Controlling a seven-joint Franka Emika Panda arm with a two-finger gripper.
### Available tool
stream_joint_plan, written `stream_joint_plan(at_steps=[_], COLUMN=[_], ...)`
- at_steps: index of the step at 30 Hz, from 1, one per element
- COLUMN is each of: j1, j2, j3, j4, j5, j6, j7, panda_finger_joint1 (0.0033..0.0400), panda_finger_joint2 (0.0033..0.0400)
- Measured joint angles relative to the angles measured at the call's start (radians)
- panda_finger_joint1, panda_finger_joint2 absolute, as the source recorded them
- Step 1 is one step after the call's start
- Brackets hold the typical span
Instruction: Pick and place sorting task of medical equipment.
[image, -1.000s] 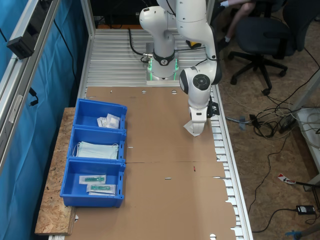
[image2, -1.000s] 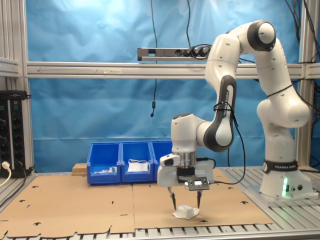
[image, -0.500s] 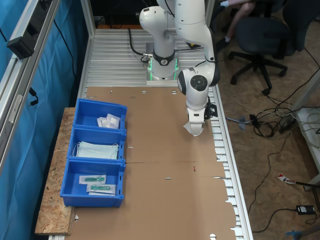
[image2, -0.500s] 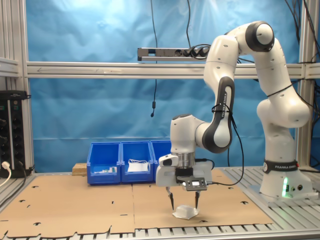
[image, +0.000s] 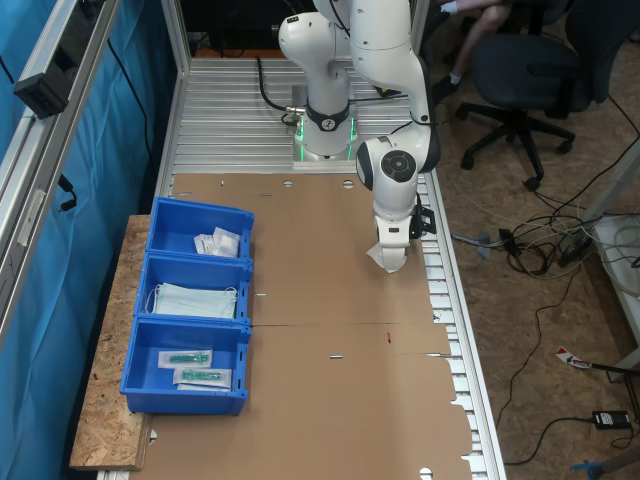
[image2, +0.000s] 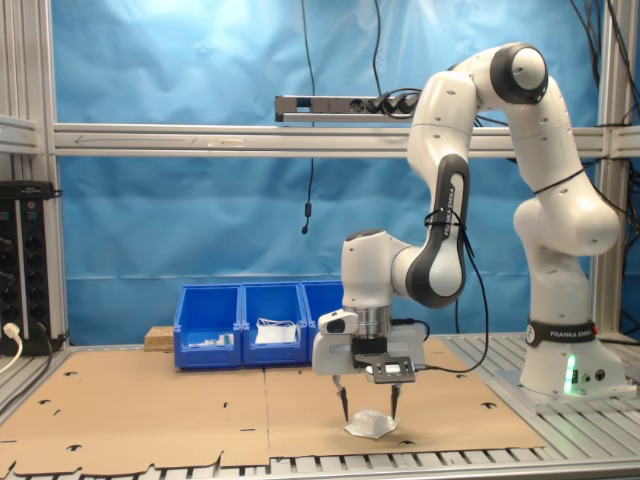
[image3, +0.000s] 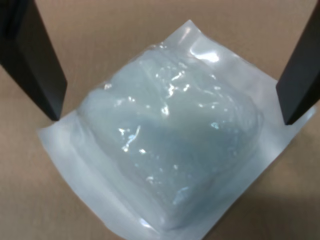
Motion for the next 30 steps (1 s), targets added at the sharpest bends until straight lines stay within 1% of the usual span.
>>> stream_joint_plan(at_steps=[30], j1=[0.0], j2=[0.015], j3=[0.007], j4=[0.0], j5=[0.0], j6=[0.002], j7=[0.0], panda_finger_joint1=[0.04], panda_finger_joint2=[0.04])
